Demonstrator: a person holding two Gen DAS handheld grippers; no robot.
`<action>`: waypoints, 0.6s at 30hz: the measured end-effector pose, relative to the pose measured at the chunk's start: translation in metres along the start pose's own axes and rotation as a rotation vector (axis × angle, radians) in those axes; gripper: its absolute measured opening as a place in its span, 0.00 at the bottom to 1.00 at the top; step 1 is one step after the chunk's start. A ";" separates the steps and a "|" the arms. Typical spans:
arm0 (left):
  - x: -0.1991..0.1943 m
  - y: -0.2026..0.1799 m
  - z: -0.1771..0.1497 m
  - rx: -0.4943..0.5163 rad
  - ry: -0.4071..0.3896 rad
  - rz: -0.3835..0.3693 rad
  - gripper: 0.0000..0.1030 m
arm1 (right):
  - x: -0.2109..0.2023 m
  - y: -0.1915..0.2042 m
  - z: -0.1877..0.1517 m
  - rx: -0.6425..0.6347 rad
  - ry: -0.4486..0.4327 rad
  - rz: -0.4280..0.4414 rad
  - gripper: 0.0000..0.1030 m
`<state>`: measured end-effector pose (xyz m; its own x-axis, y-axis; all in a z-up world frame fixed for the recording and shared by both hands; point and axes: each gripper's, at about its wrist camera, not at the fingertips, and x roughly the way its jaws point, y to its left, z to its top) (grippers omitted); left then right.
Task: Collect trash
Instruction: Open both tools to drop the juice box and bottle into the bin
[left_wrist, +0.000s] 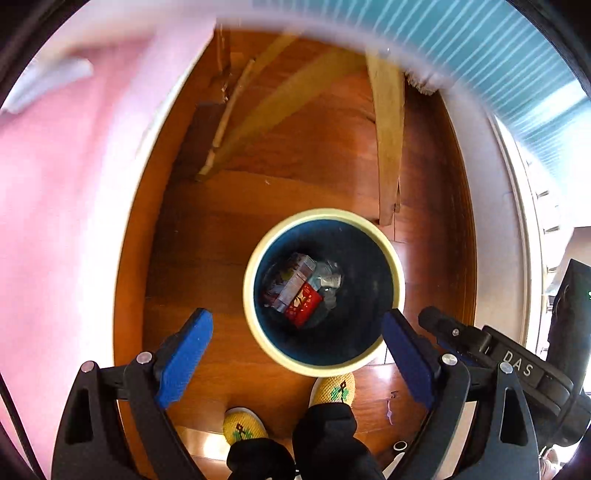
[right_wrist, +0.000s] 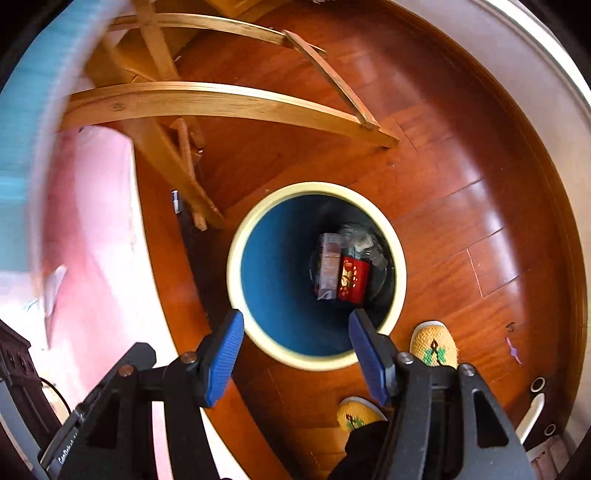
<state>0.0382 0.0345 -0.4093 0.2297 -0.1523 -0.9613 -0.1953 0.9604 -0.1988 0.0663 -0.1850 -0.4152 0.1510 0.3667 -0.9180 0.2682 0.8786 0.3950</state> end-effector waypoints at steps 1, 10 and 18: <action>-0.012 -0.001 0.000 0.000 -0.009 0.004 0.89 | -0.010 0.005 -0.002 -0.011 0.000 0.000 0.58; -0.156 -0.015 0.005 0.037 -0.113 0.007 0.89 | -0.143 0.060 -0.030 -0.122 -0.054 0.016 0.58; -0.285 -0.025 0.004 0.085 -0.249 -0.022 0.89 | -0.262 0.113 -0.065 -0.224 -0.175 0.046 0.58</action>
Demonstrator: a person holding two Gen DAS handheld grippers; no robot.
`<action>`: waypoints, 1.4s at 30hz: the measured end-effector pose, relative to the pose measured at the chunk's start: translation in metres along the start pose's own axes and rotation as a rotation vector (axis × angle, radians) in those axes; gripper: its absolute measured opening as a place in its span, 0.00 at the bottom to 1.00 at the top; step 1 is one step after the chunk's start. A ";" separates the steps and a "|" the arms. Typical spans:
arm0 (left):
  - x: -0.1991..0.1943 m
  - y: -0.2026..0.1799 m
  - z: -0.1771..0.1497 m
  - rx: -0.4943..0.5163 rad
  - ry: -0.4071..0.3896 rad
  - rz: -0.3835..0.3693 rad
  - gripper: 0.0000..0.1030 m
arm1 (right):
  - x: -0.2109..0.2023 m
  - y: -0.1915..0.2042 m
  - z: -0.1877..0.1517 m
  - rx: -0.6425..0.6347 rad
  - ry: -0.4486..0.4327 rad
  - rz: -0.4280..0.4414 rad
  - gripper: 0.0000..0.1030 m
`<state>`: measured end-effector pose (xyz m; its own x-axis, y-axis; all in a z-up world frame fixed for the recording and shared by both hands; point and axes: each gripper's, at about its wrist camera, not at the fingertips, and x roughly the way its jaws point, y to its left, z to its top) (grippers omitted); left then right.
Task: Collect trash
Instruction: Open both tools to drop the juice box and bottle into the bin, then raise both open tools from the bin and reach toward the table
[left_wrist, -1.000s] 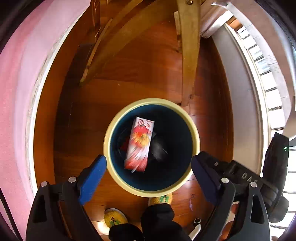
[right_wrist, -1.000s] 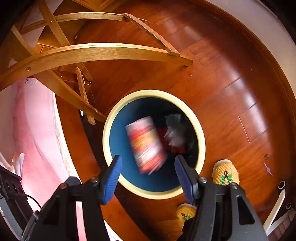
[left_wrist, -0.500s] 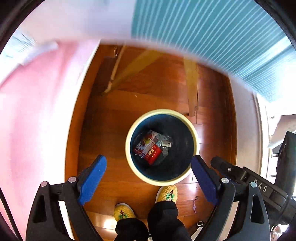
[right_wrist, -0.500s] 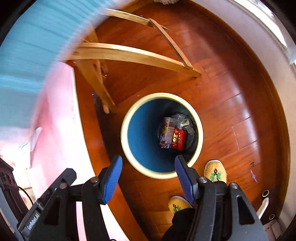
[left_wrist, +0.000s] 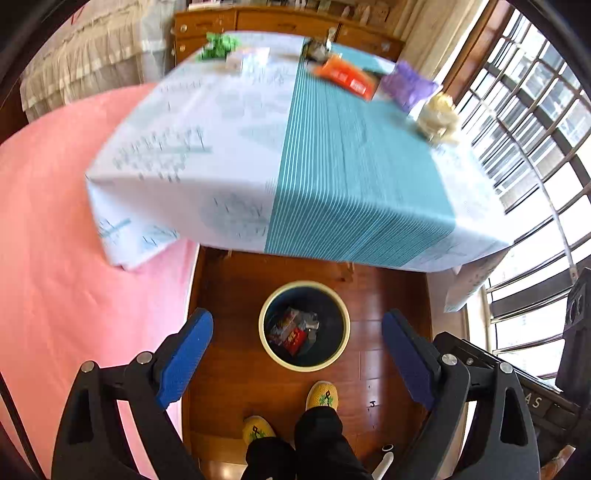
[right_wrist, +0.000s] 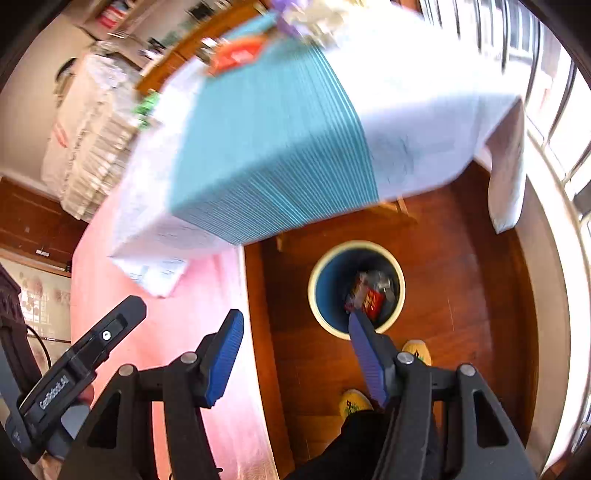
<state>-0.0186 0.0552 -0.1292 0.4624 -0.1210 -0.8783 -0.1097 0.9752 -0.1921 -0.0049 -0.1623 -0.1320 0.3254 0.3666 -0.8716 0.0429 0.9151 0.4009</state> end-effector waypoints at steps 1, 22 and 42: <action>-0.012 -0.001 0.003 0.010 -0.015 0.002 0.89 | -0.013 0.007 0.000 -0.009 -0.019 0.003 0.58; -0.144 -0.039 0.081 0.159 -0.267 -0.040 0.89 | -0.138 0.085 0.056 -0.208 -0.324 -0.011 0.58; 0.015 -0.072 0.266 -0.055 -0.098 0.031 0.83 | -0.047 0.037 0.326 -0.389 -0.171 -0.087 0.58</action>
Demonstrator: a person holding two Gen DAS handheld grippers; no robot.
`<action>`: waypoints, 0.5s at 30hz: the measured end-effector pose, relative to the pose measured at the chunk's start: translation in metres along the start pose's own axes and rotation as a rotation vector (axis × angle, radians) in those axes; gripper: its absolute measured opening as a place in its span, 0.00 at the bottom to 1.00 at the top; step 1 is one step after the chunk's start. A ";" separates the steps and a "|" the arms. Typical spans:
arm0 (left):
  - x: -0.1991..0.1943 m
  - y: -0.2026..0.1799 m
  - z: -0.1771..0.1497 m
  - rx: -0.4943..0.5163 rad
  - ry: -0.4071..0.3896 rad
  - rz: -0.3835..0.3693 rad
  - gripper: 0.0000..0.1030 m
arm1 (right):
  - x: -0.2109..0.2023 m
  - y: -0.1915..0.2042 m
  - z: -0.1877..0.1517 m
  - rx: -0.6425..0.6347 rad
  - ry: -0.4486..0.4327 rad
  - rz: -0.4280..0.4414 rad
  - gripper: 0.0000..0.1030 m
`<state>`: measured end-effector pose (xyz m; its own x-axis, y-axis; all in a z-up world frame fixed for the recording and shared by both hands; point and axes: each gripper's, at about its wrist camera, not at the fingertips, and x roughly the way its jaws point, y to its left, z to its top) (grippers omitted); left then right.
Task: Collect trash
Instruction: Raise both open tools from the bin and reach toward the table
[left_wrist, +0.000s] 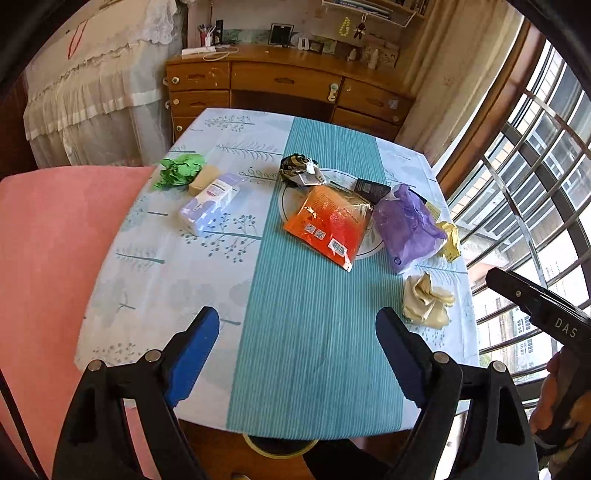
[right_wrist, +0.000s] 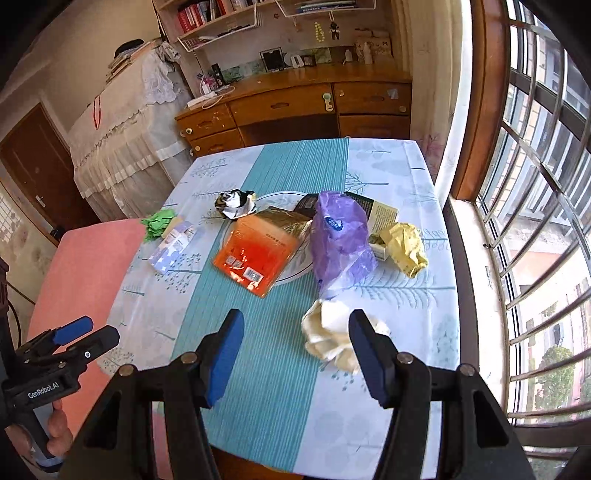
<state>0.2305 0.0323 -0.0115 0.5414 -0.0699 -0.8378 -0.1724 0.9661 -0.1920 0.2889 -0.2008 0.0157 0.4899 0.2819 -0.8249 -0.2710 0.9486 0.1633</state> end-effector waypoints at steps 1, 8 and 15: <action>0.013 -0.005 0.009 -0.011 0.011 -0.003 0.83 | 0.012 -0.005 0.010 -0.013 0.019 -0.003 0.58; 0.081 -0.017 0.051 -0.075 0.077 0.021 0.83 | 0.101 -0.030 0.057 -0.088 0.146 -0.019 0.58; 0.146 -0.016 0.087 -0.082 0.150 0.036 0.83 | 0.159 -0.041 0.057 -0.097 0.274 0.029 0.30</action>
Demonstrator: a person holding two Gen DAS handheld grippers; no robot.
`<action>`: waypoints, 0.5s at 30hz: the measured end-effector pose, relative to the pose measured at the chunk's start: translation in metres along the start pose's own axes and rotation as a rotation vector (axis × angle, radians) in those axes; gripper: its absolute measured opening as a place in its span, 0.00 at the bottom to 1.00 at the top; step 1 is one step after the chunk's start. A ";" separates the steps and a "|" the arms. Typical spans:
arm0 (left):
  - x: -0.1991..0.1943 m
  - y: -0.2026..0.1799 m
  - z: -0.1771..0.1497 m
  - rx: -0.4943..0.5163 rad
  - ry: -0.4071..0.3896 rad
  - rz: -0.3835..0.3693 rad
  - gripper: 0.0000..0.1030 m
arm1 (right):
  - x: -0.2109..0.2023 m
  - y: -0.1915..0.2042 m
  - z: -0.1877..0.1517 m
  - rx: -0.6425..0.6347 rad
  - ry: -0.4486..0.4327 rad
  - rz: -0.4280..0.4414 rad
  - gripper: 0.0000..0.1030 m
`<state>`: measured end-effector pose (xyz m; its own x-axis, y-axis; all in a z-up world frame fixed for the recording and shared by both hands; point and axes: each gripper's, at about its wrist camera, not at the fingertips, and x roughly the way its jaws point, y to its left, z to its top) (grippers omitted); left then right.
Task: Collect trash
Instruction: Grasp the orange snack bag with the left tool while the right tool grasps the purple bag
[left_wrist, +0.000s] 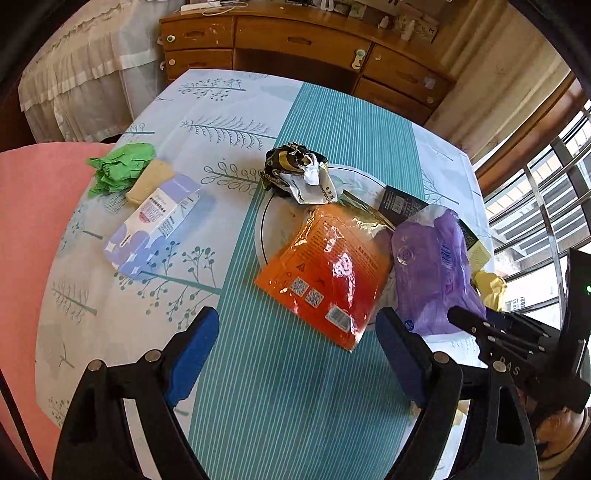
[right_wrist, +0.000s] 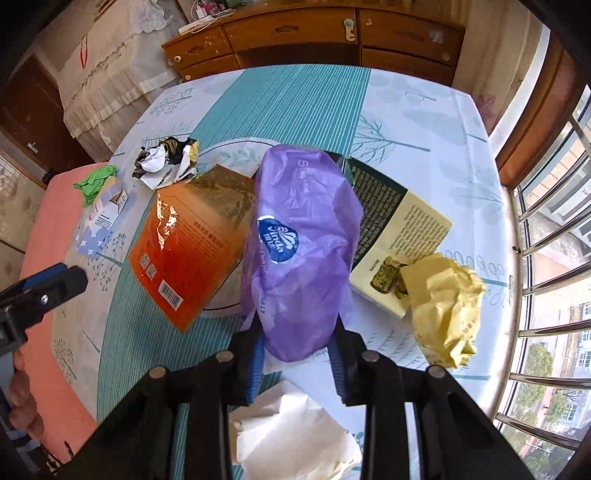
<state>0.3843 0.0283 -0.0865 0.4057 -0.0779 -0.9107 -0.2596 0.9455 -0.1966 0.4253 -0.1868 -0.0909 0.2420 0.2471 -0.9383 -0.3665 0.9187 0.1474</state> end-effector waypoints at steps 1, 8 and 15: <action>0.009 -0.001 0.006 0.005 0.012 0.005 0.83 | 0.003 -0.001 -0.001 -0.001 -0.001 0.015 0.29; 0.071 -0.010 0.039 0.048 0.109 -0.016 0.83 | 0.010 -0.006 0.006 0.002 0.029 0.111 0.17; 0.108 -0.014 0.044 0.064 0.197 -0.061 0.83 | 0.016 -0.002 0.013 -0.020 0.063 0.166 0.15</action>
<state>0.4706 0.0204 -0.1660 0.2383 -0.1899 -0.9524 -0.1812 0.9548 -0.2357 0.4421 -0.1809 -0.1020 0.1200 0.3747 -0.9194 -0.4151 0.8601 0.2964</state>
